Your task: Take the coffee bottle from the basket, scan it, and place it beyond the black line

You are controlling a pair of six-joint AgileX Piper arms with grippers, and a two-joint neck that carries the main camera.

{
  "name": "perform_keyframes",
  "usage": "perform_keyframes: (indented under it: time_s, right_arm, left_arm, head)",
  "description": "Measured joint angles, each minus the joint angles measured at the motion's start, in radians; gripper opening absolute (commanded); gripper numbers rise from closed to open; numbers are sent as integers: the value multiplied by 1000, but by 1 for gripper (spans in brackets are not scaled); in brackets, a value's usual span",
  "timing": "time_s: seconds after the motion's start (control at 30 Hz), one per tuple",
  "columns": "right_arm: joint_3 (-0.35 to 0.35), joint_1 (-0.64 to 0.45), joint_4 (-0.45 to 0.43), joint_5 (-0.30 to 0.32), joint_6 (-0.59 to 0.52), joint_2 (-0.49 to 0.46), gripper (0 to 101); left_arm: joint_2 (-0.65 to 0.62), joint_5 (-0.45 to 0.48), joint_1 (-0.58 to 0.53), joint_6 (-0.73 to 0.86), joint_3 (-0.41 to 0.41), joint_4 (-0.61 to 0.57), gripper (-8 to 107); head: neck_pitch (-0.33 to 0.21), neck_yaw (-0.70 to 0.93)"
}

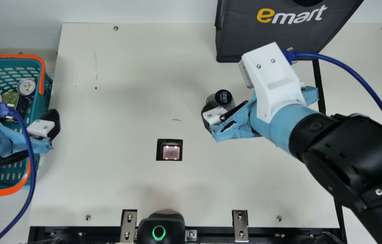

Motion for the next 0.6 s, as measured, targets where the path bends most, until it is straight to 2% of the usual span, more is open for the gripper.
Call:
perform_keyframes:
  time_s: [0.6]
  right_arm:
    - [35,-6,17,-41,3,61,91]
  left_arm:
    - [0,0,0,0,0,0,90]
  head:
    - [0,0]
